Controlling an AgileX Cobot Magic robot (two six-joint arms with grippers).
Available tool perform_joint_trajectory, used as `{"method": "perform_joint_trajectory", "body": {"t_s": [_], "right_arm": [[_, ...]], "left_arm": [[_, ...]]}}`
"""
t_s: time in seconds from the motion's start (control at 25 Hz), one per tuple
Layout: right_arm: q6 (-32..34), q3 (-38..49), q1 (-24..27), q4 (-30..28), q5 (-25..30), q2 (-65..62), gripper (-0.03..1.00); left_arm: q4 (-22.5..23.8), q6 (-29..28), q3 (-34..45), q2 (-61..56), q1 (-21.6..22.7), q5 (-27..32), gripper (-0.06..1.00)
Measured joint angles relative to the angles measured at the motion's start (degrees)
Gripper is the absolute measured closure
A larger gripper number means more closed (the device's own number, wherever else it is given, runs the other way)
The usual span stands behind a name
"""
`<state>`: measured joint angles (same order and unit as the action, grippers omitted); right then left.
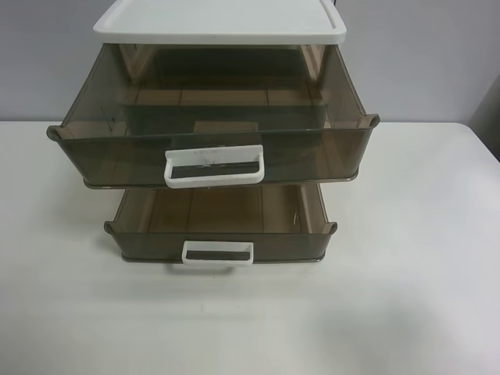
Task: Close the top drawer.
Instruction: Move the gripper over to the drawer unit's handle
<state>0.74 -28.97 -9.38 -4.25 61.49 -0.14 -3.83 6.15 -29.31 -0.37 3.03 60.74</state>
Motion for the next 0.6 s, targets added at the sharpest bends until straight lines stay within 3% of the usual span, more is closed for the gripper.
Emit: {"method": "perform_joint_trajectory", "body": {"t_s": [0.6], "right_arm": [[0.00,0.00,0.00,0.00,0.00,0.00,-0.03]], "left_arm": [[0.00,0.00,0.00,0.00,0.00,0.00,-0.05]]}}
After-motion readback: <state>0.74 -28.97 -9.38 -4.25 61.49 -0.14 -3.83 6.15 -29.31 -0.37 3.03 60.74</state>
